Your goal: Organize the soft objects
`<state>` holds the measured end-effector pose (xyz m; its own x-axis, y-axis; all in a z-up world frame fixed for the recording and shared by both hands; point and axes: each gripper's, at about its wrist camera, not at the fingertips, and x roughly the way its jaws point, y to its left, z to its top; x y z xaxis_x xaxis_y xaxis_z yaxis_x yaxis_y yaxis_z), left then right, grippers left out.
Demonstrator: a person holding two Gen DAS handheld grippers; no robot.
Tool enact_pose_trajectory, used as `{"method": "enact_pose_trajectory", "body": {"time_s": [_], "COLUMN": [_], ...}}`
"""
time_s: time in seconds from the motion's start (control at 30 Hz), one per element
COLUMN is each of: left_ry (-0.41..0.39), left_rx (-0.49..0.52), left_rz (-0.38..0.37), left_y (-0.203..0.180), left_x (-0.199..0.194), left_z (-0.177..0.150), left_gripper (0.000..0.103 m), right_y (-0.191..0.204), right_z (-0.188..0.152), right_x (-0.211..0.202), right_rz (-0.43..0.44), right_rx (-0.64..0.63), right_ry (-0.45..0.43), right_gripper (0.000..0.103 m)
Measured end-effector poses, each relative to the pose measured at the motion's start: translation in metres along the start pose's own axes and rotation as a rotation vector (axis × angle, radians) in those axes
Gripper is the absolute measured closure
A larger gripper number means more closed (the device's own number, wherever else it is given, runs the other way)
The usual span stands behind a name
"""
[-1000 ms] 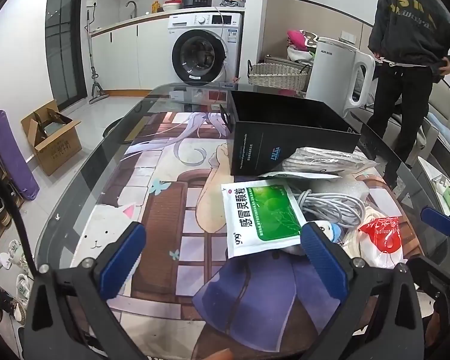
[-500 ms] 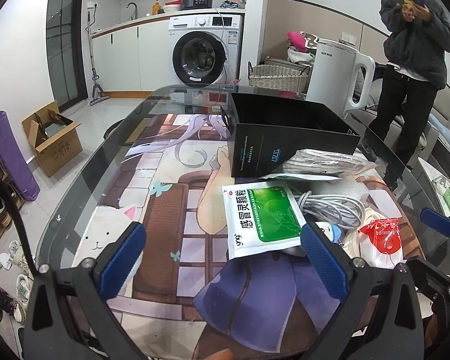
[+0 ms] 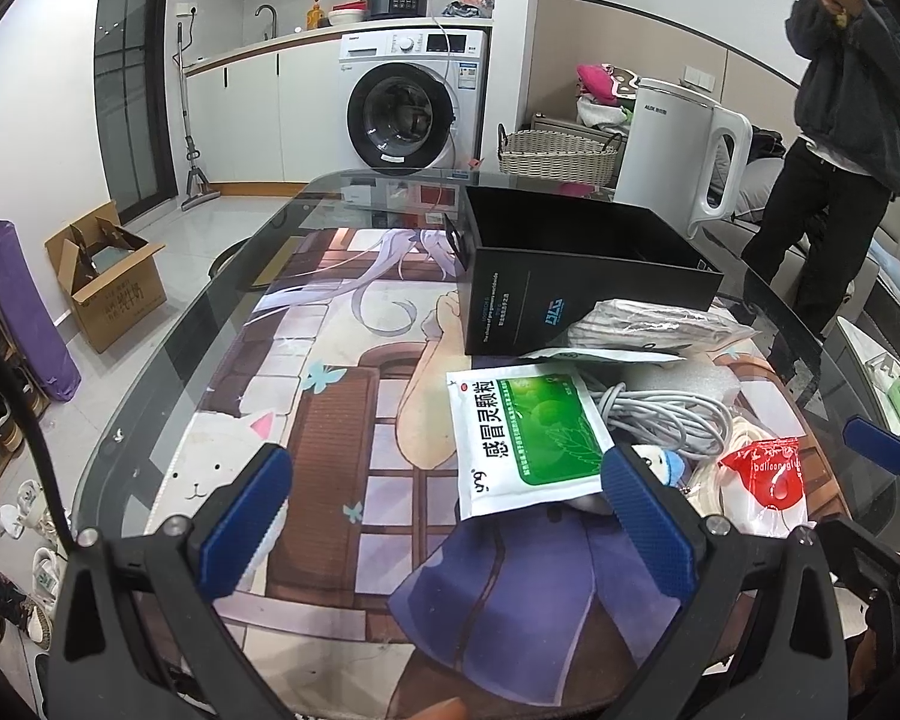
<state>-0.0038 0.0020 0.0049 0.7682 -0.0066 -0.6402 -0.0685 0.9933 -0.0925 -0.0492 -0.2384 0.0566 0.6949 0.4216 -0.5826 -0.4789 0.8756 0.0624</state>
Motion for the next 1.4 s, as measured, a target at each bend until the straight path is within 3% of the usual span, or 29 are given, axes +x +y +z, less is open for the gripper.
{"method": "enact_pose_trajectory", "body": {"time_s": [0.67,1.13,1.4], "left_ry": [-0.007,-0.01,-0.006], "left_rx": [0.003,0.002,0.017], "left_rz": [0.001,-0.002,-0.019], "left_y": [0.003,0.003,0.003], "left_x": [0.001,0.007,0.013], "left_z": [0.001,0.002,0.005], "left_gripper": [0.0,0.0,0.0], "right_y": [0.0,0.005,0.002], "right_z": [-0.001,-0.007,-0.008], "right_x": [0.002,0.024,0.035], "right_rz": [0.009,-0.034,-0.003], "right_rx": [-0.005,-0.06,-0.043], "right_ry": [0.005,0.076,0.085], "right_gripper": [0.0,0.0,0.0]}}
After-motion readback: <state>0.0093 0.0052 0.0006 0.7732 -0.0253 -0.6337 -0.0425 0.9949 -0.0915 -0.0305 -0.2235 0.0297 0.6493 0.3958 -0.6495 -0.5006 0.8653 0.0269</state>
